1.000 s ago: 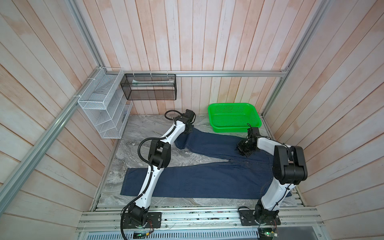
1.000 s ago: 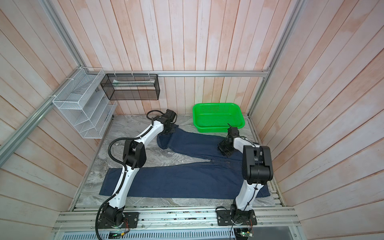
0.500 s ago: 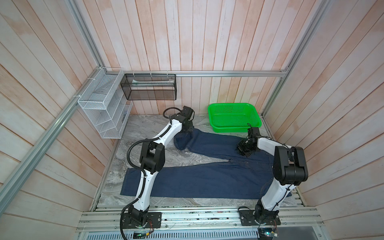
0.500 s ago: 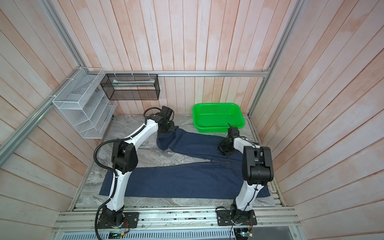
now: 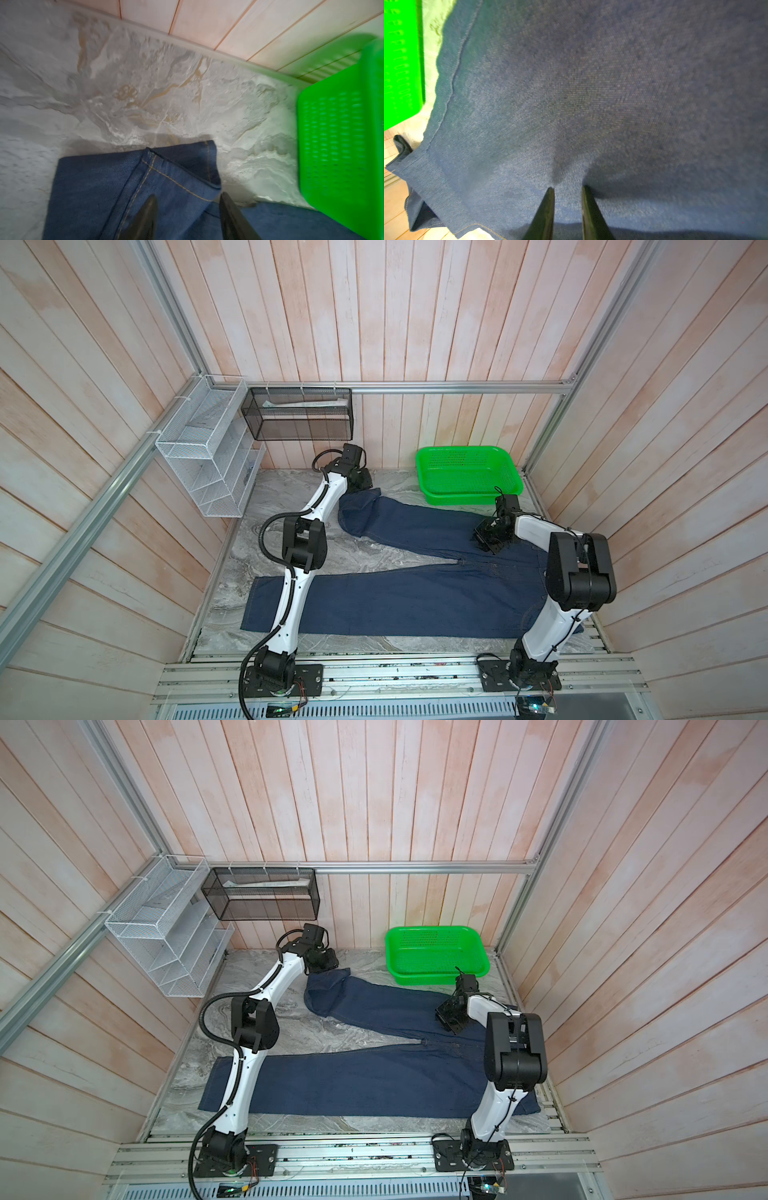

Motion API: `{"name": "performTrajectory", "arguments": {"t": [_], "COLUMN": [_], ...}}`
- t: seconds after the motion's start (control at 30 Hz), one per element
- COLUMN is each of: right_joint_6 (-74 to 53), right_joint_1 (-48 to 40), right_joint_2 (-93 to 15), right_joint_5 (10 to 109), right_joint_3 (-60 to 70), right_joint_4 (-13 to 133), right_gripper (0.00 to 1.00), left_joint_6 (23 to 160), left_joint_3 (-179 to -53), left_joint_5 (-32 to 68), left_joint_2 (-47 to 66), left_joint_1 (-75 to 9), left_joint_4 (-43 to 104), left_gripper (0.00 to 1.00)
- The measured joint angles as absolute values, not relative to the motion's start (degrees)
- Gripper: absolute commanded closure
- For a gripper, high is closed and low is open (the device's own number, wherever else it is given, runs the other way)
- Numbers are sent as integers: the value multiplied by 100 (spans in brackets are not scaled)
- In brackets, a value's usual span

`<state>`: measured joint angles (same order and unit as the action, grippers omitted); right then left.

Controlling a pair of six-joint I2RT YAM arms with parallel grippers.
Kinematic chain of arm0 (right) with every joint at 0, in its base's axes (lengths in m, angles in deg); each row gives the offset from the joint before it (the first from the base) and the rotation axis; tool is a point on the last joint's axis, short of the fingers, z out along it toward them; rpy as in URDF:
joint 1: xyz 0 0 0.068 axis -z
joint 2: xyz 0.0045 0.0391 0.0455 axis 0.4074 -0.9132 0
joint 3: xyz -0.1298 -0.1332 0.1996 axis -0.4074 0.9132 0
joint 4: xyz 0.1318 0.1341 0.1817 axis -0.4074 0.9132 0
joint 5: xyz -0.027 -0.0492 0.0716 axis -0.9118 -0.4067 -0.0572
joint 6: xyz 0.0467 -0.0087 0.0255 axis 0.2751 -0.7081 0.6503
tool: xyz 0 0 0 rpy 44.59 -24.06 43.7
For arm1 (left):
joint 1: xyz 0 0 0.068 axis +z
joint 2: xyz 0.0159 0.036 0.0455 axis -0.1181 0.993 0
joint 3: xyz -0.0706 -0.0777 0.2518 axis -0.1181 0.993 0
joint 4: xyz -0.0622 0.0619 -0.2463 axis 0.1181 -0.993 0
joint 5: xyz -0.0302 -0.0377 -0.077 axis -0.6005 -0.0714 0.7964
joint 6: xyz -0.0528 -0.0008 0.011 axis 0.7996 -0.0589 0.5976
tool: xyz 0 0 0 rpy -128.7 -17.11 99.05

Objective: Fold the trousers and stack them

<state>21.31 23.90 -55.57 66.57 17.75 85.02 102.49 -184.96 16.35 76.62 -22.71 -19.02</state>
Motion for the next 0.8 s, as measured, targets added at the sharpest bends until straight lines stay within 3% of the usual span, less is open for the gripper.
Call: {"name": "performTrajectory", "arguments": {"t": [0.6,0.7,0.8], "right_joint_6": [2131,2131,2131], "right_joint_1": [2390,2390,2390], "right_joint_2": [-5557,-5557,-5557], "right_joint_5": [6657,6657,6657], "right_joint_3": [1775,1775,1775], "right_joint_4": [8504,8502,8502], "right_gripper": [76,75,75], "left_joint_6": [10225,10219,10208], "left_joint_3": [-18545,-18590,-18588], "left_joint_5": [1779,1775,1770], "left_joint_2": [8130,8174,8182], "left_joint_1": [-2087,-2087,-2087], "left_joint_4": [-1467,-1430,-1419], "left_gripper": [47,50,60]}}
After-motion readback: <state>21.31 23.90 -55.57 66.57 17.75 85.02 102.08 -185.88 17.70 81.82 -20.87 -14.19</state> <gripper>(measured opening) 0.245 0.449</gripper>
